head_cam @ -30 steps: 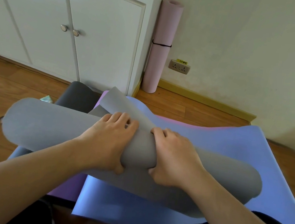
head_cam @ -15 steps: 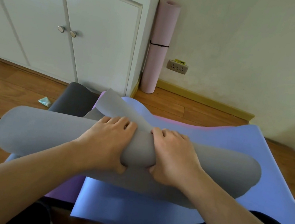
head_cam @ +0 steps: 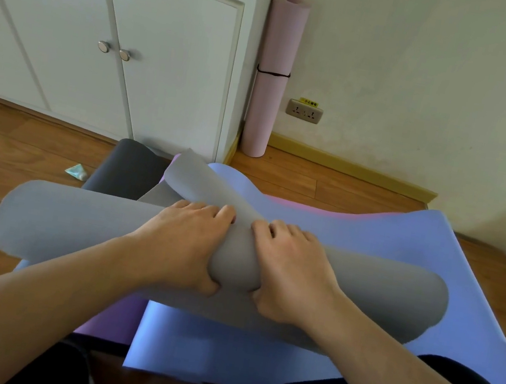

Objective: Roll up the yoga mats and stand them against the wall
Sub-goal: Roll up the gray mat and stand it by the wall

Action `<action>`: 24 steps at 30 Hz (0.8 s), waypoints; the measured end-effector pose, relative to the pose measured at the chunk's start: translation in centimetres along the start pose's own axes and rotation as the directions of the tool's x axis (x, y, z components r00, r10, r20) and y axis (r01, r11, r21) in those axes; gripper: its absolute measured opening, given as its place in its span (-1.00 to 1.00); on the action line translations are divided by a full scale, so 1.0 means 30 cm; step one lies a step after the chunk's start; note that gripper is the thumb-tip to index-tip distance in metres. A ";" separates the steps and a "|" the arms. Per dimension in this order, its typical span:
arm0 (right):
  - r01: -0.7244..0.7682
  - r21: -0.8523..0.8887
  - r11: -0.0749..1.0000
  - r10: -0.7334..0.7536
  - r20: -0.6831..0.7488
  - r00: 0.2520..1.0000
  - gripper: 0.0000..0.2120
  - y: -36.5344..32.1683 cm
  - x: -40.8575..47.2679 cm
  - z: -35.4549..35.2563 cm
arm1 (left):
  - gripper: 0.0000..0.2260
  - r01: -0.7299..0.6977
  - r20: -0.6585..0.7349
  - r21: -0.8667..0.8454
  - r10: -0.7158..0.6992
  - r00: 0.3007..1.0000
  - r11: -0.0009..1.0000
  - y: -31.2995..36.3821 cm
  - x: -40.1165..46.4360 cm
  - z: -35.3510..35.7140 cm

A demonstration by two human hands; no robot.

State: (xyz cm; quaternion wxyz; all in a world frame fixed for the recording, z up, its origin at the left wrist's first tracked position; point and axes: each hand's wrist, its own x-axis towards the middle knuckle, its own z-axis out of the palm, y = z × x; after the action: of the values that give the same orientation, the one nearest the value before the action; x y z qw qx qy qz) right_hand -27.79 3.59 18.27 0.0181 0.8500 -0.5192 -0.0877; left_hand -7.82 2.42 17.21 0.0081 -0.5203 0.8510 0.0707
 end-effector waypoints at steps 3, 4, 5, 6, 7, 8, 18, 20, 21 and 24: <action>-0.039 0.068 0.997 0.038 0.016 0.999 -0.34 0.023 0.002 -0.024 | -0.15 -0.034 -0.049 0.136 0.041 0.998 0.990 -0.009 0.006 0.021; -0.045 0.090 0.995 0.044 0.012 0.999 -0.36 0.028 0.001 -0.025 | -0.13 -0.035 -0.058 0.162 0.045 0.997 0.986 -0.010 0.011 0.027; -0.042 0.102 0.994 0.041 0.005 0.999 -0.35 0.029 -0.001 -0.022 | -0.14 -0.035 -0.067 0.171 0.047 0.997 0.985 -0.009 0.016 0.030; -0.032 0.099 0.995 0.032 -0.003 0.999 -0.31 0.027 -0.004 -0.017 | -0.17 -0.037 -0.079 0.168 0.051 0.996 0.985 -0.008 0.018 0.028; -0.020 0.081 0.997 0.021 -0.013 1.000 -0.23 0.022 -0.007 -0.011 | -0.20 -0.041 -0.084 0.157 0.055 0.995 0.987 -0.007 0.019 0.021; -0.009 0.052 0.999 0.010 -0.020 1.000 -0.11 0.015 -0.010 -0.007 | -0.24 -0.040 -0.079 0.137 0.051 0.996 0.990 -0.007 0.018 0.009; 0.029 0.061 0.998 -0.027 -0.036 0.999 -0.22 0.007 -0.015 -0.002 | -0.22 -0.050 0.029 0.049 0.048 0.998 0.998 0.002 -0.016 -0.016; 0.028 0.093 0.995 -0.027 -0.022 0.999 -0.27 0.016 -0.017 -0.008 | -0.13 -0.075 0.015 0.111 0.074 0.997 0.991 0.007 -0.013 0.006; 0.024 0.107 0.994 -0.023 -0.012 1.000 -0.26 0.020 -0.016 -0.007 | -0.14 -0.080 0.015 0.136 0.079 0.997 0.987 0.014 -0.009 0.016; 0.017 0.108 0.994 -0.017 -0.003 1.000 -0.07 0.021 -0.017 0.002 | -0.25 -0.079 -0.006 0.150 0.081 0.997 0.985 0.026 0.004 0.018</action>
State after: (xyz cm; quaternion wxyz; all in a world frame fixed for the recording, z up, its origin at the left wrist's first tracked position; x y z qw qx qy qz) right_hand -28.58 3.77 18.36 -0.0283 0.8542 -0.5158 -0.0587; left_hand -8.61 2.74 16.75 0.0393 -0.4840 0.8742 0.0038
